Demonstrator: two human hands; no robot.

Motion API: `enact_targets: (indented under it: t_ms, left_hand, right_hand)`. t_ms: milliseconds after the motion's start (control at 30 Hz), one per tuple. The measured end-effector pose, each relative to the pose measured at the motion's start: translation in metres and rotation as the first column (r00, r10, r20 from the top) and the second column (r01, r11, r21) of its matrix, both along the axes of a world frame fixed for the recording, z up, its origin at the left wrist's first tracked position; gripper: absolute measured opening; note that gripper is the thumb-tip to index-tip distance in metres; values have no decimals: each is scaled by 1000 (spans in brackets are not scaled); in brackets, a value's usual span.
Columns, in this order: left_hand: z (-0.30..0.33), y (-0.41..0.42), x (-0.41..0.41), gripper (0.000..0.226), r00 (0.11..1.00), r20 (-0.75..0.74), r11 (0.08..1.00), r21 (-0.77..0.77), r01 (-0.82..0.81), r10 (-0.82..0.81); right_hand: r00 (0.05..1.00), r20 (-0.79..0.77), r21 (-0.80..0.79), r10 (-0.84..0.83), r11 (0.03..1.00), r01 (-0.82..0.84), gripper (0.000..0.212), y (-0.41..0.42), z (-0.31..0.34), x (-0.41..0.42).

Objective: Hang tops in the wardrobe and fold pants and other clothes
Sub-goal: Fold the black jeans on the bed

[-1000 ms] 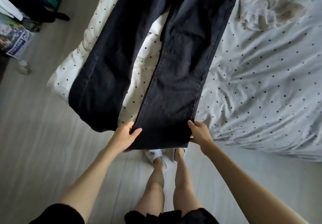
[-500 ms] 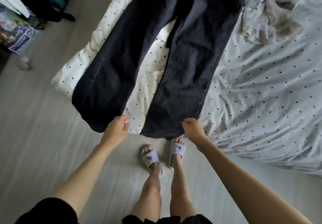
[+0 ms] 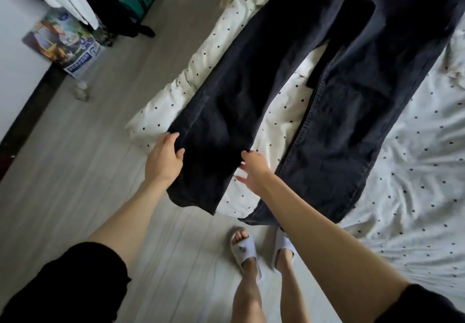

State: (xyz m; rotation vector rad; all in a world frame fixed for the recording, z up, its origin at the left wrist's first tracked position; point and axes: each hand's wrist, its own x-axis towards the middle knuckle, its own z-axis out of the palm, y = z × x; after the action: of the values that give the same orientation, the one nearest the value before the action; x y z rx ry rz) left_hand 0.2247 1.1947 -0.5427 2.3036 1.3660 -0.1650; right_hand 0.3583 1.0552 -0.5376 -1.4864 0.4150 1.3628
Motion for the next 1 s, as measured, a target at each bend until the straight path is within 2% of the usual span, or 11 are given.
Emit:
enact_targets:
  t_ms: [67,200,433,533,667,767,867,1000]
  left_hand:
    - [-4,2,-1,43,997,-45,997,45,-67,69]
    - [-7,8,9,37,987,-108,991,72,-110,118]
    - [-11,15,13,20,976,-213,996,81,-34,50]
    - [-5,18,4,16,993,-97,997,49,-66,71]
    - [9,21,-17,9,964,125,964,-158,-214,235]
    - [24,20,-29,6,935,174,927,-276,-255,309]
    - [41,21,-38,4,939,184,925,-305,-228,292]
    - [58,24,-42,17,923,221,903,-370,-219,315]
  right_hand:
    - [999,36,-28,21,999,-20,27,4,-3,-3]
    - [1000,-4,74,-3,997,4,16,3,-2,-4]
    - [990,67,81,123,988,-129,7,0,-3,-2]
    - [981,109,54,160,984,-167,15,-4,2,-2]
    - [951,176,-32,256,967,-254,23,-11,15,-3]
    - [939,185,-73,291,957,-282,22,-20,27,-7]
    - [919,232,-76,320,947,-311,19,-29,46,-11]
    - [902,243,-35,358,932,-361,27,-40,63,-8]
